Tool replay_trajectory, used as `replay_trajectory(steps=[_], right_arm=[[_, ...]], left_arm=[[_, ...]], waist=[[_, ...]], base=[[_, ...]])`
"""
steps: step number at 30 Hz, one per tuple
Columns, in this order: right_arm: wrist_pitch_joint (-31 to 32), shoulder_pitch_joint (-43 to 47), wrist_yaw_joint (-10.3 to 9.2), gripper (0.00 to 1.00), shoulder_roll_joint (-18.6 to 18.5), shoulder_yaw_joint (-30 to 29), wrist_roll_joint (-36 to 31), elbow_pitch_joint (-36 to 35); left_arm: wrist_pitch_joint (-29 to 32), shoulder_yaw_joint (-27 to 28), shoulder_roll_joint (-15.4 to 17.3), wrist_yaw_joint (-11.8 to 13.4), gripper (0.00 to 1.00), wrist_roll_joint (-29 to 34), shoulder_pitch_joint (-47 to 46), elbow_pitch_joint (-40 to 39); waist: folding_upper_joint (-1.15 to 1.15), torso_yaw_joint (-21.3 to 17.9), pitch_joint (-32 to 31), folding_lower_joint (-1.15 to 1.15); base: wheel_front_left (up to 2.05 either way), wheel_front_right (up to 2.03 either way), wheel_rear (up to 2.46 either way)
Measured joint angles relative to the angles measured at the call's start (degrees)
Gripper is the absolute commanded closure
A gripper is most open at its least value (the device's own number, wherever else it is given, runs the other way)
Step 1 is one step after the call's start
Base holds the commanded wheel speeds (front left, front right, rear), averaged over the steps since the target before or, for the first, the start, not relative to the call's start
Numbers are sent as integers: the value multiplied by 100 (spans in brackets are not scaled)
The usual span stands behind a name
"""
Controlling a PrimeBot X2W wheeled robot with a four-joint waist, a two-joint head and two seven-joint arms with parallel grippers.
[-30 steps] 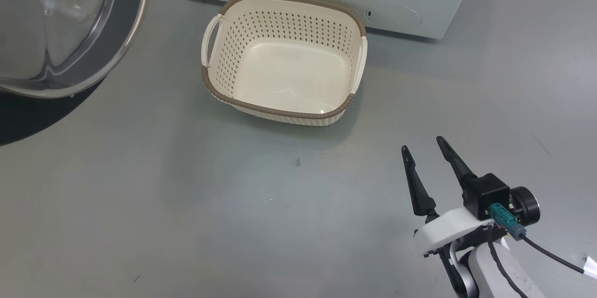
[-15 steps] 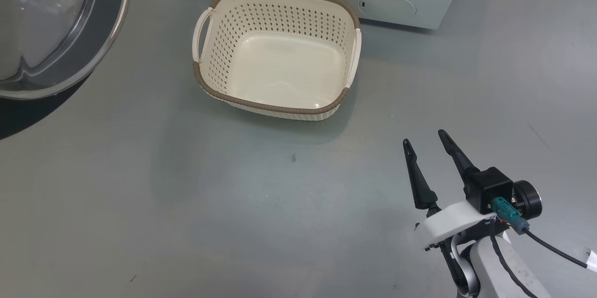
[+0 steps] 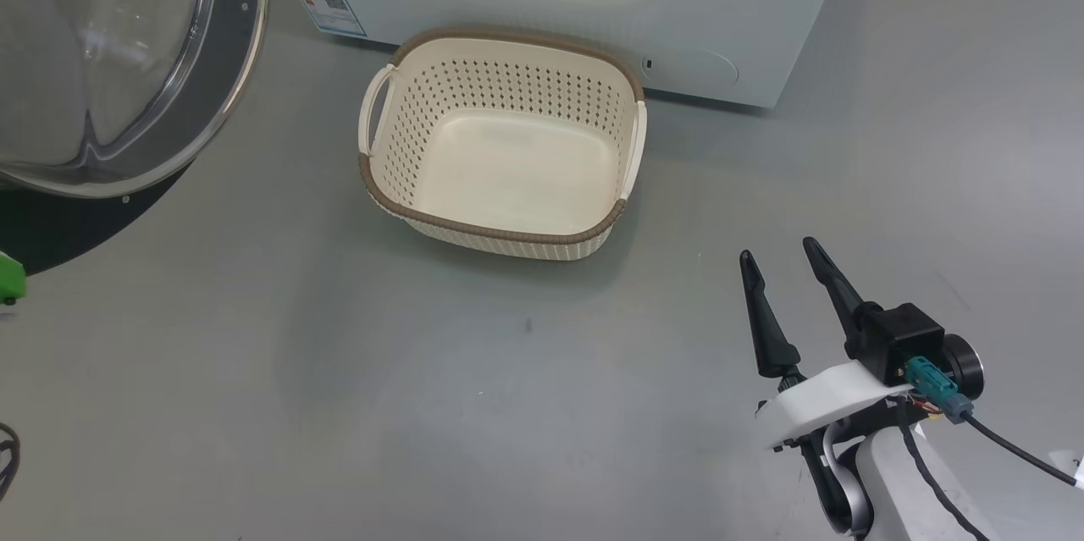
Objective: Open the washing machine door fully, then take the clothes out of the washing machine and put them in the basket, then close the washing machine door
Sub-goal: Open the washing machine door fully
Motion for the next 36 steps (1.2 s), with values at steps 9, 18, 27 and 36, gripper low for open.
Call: replay_trajectory(steps=[9,18,27,36], right_arm=[[-92,8,55,0,37,-89,253,123],[-100,208,109,0,53,-151,375,154],[-101,486,157,0,71,-252,511,130],[-116,639,175,0,81,-326,510,-85]], left_arm=[[-46,-559,-71,0,100,111,354,-292],[-92,-1011,-200,-1,100,143,938,-575],[-98,-1304,-477,-1,100,134,1532,-840],[-152,-1241,-566,-2,100,82,1923,-1141]], waist=[[0,-134,-498,0],[0,-414,-996,0],[0,-784,-1456,0],[0,-1052,-1676,0]], base=[[0,0,0],[0,0,0],[0,0,0],[0,0,0]])
